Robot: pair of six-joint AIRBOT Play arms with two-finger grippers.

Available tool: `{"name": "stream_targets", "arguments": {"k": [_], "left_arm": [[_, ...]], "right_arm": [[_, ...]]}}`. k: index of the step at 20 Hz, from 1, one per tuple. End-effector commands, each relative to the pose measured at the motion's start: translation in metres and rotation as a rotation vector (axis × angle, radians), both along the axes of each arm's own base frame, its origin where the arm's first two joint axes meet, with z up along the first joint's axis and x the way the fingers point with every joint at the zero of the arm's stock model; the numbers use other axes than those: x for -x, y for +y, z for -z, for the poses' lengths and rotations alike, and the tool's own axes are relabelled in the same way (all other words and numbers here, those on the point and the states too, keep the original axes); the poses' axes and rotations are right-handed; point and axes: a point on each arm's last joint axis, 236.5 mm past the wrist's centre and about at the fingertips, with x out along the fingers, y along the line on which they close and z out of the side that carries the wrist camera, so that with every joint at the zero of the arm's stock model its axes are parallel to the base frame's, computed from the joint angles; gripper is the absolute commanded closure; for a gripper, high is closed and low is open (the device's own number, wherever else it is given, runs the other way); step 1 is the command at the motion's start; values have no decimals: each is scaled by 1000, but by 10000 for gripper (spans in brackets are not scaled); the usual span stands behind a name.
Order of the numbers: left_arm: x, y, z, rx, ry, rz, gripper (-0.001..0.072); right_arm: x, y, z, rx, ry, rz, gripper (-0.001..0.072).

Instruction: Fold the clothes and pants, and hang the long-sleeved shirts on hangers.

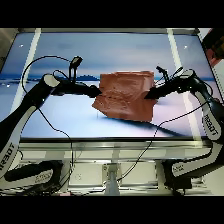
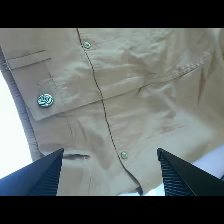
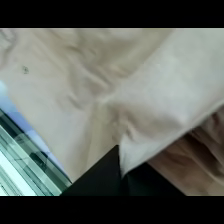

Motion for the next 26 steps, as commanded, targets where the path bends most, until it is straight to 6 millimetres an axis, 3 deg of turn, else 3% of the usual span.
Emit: {"name": "stream_targets", "arguments": {"k": [1, 3, 5, 7, 9, 12, 15, 19, 26], "left_arm": [[0, 0, -1, -1, -3, 0, -6], [0, 0, -1, -1, -3, 1, -6], [0, 0, -1, -1, -3, 0, -5], [0, 0, 0, -2, -3, 0, -5], [0, 0, 0, -2, -1, 0, -5], [1, -4, 7, 1, 18, 5, -4], [1, -19, 18, 32, 49, 1, -3], [-28, -43, 35, 82, 10, -121, -2], [-35, -82, 81, 118, 121, -120, 8]], "right_arm": [[-30, 3, -65, -28, -206, -15, 704], [-58, -17, -97, 20, -350, 66, 705], [-83, -56, -102, 99, -416, 206, 705], [-86, -103, -67, 239, -323, 347, 705], [-69, -124, -21, 328, -193, 395, 705], [-41, -117, 48, 339, -33, 405, 705], [-30, -118, 84, 332, 69, 494, 704], [-33, -118, 80, 331, 58, 494, 704], [-37, -121, 80, 335, 40, 503, 704]]}}
